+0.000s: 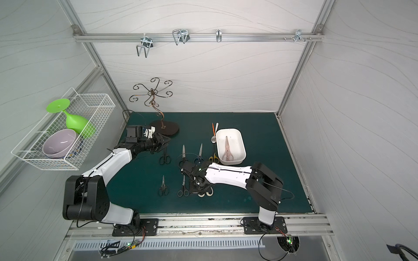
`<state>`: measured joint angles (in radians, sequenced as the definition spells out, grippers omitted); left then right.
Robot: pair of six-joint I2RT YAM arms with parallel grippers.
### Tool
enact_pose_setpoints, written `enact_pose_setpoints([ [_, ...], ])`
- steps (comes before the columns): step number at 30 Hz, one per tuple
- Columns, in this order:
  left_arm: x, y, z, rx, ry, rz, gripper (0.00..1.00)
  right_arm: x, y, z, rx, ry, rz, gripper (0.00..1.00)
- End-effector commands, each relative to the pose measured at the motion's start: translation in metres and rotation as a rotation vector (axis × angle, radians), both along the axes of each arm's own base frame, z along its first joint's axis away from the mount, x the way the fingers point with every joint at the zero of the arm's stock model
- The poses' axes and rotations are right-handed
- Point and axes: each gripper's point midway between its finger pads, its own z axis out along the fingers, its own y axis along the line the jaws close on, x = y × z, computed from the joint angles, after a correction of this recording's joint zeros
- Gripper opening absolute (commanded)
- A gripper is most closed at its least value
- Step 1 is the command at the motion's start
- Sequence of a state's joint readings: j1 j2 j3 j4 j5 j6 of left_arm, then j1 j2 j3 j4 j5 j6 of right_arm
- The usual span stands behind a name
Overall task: Take the scissors out of the storage box
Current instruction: Place the scissors at the center of the board.
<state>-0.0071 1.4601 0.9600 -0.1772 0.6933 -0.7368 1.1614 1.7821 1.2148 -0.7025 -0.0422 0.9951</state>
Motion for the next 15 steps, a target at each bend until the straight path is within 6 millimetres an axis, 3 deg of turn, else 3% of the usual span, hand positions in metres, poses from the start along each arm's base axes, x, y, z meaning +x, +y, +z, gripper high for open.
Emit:
enact_pose_setpoints([
  [1, 0.002, 0.000, 0.015, -0.011, -0.064, -0.007, 0.45, 0.001, 0.007, -0.007, 0.001, 0.033, 0.007, 0.02],
  [4, 0.003, 0.000, 0.016, -0.016, -0.064, -0.006, 0.45, 0.002, 0.003, -0.011, -0.017, 0.039, -0.009, 0.06],
  [8, 0.003, 0.000, 0.015, -0.021, -0.060, -0.006, 0.45, 0.002, -0.005, -0.019, -0.044, 0.062, -0.050, 0.18],
  [15, 0.004, 0.001, 0.013, -0.022, -0.058, 0.000, 0.45, 0.001, -0.002, -0.020, -0.038, 0.073, -0.041, 0.22],
])
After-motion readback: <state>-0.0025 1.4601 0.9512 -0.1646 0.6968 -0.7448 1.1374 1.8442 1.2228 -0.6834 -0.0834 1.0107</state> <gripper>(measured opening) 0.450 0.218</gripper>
